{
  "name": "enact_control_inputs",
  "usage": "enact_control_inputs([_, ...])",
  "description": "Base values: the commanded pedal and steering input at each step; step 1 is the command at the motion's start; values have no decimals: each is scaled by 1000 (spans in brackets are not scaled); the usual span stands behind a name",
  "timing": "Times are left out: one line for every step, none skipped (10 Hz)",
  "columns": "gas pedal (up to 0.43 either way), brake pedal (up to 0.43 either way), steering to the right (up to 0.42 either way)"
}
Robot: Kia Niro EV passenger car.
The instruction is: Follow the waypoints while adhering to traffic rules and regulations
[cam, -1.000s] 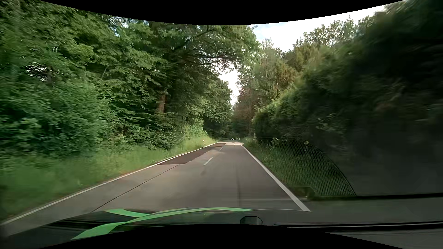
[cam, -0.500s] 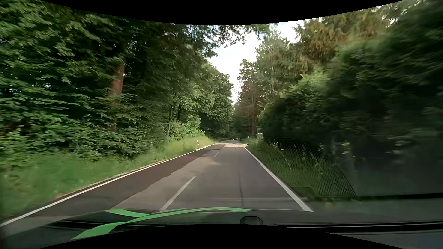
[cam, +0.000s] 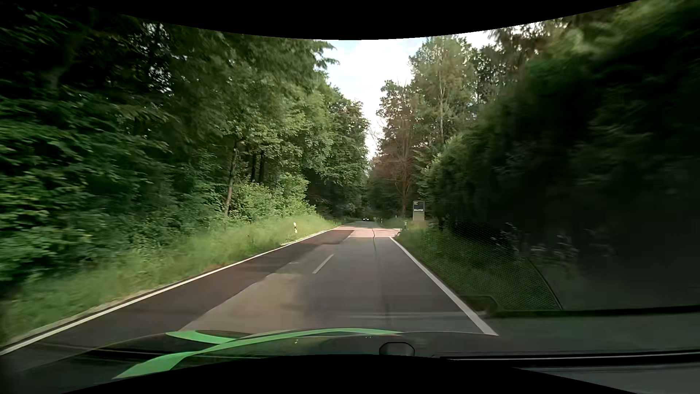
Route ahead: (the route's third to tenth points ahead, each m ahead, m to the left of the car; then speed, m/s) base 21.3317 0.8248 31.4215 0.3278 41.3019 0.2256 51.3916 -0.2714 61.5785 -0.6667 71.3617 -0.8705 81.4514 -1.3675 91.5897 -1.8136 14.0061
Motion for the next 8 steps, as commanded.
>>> enact_control_inputs([130,0,3])
enact_control_inputs([130,0,3])
enact_control_inputs([130,0,4])
enact_control_inputs([130,0,3])
enact_control_inputs([130,0,3])
enact_control_inputs([130,0,2])
enact_control_inputs([130,0,1])
enact_control_inputs([130,0,-1])
